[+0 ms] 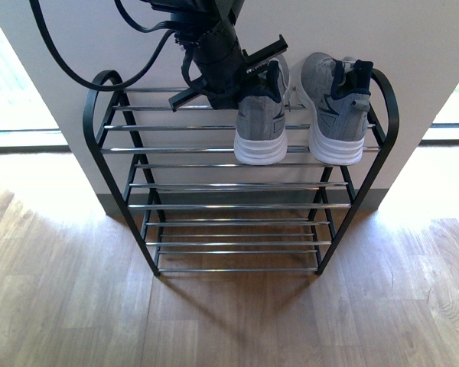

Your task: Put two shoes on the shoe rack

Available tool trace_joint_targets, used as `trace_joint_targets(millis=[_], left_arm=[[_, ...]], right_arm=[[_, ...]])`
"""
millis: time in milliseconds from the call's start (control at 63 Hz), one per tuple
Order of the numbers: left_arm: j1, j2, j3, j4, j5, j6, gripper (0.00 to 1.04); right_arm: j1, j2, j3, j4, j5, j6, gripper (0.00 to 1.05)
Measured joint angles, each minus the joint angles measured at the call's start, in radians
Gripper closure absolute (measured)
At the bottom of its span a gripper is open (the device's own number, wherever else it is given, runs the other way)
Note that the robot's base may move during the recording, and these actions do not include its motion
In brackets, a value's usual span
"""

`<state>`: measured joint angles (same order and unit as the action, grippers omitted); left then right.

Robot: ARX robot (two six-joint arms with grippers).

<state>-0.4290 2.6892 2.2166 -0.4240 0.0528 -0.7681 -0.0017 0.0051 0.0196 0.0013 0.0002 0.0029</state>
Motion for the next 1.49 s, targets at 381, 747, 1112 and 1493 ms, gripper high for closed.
trace_joint_targets(millis=[381, 747, 1112, 1493], left_arm=[[-0.003, -0.051, -0.072, 0.048, -0.048, -0.003, 0.61], [0.023, -0.532, -0.641, 0.364, -0.27, 0.007, 0.09], [0.071, -1.084, -1.215, 0.492, -0.515, 0.097, 0.09], [0.104, -1.483, -1.533, 0.494, -0.638, 0.128, 0.1]], right_arm=[[0.0, 0.0, 0.0, 0.0, 0.0, 0.0, 0.09], [0.0, 0.0, 0.0, 0.0, 0.0, 0.0, 0.09], [0.0, 0.0, 0.0, 0.0, 0.0, 0.0, 0.09], [0.0, 0.0, 0.0, 0.0, 0.0, 0.0, 0.09]])
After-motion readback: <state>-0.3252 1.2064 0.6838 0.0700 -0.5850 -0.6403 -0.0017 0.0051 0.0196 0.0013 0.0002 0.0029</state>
